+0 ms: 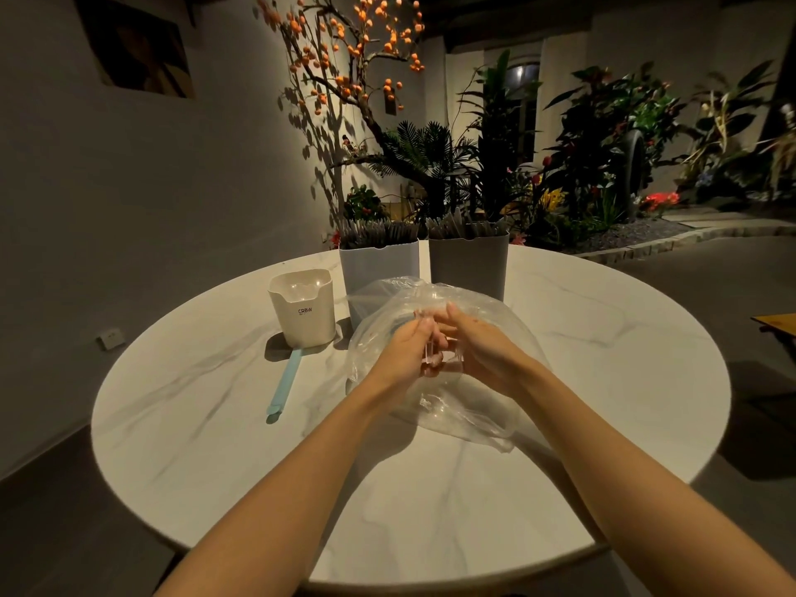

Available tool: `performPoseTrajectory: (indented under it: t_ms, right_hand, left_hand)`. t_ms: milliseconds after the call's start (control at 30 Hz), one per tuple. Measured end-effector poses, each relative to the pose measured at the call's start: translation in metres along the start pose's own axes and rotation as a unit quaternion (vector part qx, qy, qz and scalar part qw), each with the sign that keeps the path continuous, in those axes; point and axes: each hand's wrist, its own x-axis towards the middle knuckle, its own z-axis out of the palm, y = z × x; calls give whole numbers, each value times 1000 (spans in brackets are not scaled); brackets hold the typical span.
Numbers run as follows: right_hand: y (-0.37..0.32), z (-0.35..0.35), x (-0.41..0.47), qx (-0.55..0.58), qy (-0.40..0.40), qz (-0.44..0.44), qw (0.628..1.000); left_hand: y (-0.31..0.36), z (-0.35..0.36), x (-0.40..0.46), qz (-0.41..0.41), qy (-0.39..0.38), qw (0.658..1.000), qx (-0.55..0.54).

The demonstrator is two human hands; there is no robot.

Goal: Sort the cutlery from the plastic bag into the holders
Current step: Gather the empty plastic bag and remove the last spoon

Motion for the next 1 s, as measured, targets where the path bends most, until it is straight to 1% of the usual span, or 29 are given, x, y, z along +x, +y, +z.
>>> performPoseTrajectory:
  t_ms: [67,100,167,267,467,533,633,700,800,900,1000]
  right_hand:
    - [-2,0,1,-24,36,-20,999]
    - [-2,0,2,-24,57,-30,998]
    - [-4,2,3,-14,104,-42,994]
    - [-4,1,3,-11,142,-36,989]
    - [-6,2,3,65,156,-57,984]
    - [-5,2,3,68,159,-63,983]
    - [-4,4,1,55,154,-76,984]
    - [-4,5,0,50,148,-82,984]
    - [-6,4,-1,43,146,-75,985]
    - [-4,2,-1,6,123,-76,989]
    - [-3,4,-2,-51,100,-96,989]
  left_hand:
    - [-1,-2,2,0,44,999,30]
    - [-2,-3,2,-13,63,997,36]
    - [-4,-5,4,-45,75,996,29]
    - [-4,-2,3,-91,60,994,17]
    - [0,5,1,-140,20,987,-74]
    - [-1,4,0,-124,17,990,-60]
    - [-1,6,-4,-52,23,997,-44]
    - [-1,5,-4,-23,61,997,-27]
    - [0,1,-2,-10,127,991,-31]
    - [0,-3,-1,-4,171,984,-56]
    - [0,-5,1,-5,204,978,-51]
